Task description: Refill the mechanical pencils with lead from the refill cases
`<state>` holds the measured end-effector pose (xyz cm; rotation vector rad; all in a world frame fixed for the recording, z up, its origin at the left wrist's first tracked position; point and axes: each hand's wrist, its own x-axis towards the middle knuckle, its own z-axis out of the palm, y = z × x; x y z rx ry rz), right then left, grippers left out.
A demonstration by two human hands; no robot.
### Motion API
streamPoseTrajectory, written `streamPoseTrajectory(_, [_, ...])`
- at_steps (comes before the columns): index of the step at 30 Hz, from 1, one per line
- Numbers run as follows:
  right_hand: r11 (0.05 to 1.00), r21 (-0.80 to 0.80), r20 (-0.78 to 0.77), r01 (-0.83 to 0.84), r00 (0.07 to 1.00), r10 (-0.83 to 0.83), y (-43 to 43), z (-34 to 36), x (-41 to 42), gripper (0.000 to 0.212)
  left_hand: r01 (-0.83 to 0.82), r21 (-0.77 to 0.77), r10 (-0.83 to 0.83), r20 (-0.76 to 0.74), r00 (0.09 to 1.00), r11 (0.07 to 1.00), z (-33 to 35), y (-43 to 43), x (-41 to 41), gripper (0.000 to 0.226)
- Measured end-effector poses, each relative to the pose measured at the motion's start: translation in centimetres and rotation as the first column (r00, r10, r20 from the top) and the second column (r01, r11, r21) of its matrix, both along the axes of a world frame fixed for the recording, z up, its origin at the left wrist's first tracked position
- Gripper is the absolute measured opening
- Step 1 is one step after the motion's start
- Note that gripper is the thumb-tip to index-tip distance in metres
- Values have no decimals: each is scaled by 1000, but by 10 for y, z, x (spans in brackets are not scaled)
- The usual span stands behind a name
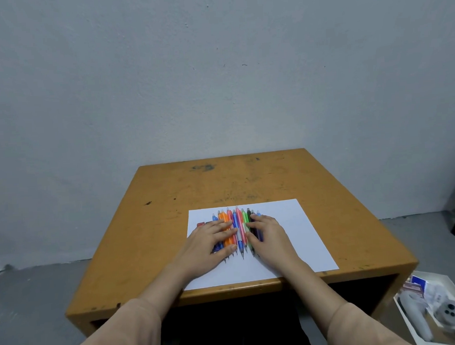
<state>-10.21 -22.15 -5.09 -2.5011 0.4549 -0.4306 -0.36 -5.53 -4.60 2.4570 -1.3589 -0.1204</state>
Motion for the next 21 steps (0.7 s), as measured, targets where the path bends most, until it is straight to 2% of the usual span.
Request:
streamPoseTrajectory(8, [998,49,48,27,998,-29,1,2,-1,38,-28,-64,28,-4,1000,998,2,4,-4,48])
streamPoseTrajectory(13, [999,34,68,2,998,-4,3,7,-2,36,-95,-148,105,59,993,984,3,6,-14,45])
streamPoseTrajectory(18, [998,67,124,-15,992,7,11,25,-13,30,-167,-341,225,137,965,925,10,12,-25,32])
streamPoseTrajectory(21, [991,135,179,-11,984,-13,20,41,-36,24,-255,-494,356,120,927,831,11,30,-39,25])
